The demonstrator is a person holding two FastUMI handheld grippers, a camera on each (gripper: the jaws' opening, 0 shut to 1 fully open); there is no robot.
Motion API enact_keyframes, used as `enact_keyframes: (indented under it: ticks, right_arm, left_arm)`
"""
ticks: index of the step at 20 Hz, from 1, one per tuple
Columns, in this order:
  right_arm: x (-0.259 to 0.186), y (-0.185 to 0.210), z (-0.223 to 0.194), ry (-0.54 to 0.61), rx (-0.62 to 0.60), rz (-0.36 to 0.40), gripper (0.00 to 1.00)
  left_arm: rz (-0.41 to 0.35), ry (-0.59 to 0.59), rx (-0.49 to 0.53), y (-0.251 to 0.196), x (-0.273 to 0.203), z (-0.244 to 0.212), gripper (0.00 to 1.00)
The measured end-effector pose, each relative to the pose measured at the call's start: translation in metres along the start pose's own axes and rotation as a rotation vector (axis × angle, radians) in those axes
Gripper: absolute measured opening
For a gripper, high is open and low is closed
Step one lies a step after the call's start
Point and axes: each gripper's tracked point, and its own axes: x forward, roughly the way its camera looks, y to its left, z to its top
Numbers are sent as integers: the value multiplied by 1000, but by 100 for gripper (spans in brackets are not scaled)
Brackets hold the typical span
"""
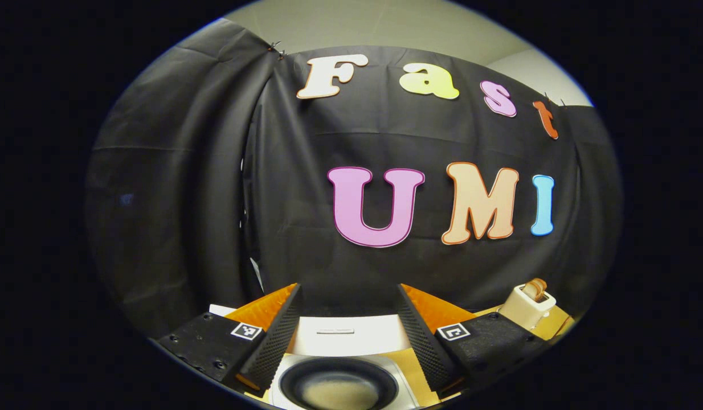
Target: Close the left gripper, press the button to open the rice cooker; take a wooden spoon from the chopstick holder with the right hand, scoop a spoonful of rice and pour it into the rice cooker, then put the wooden spoon back into the chopstick holder.
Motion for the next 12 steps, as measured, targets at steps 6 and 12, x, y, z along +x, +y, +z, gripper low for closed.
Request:
enact_keyframes:
  ticks: [6,12]
  right_arm:
    - [6,19,0,2,-7,58,99]
    - [7,33,-2,4,-27,94,99]
  left_arm:
    - [16,19,-4,-4,-35,-29,95]
    - [22,44,-26,-7,-63,-58,93]
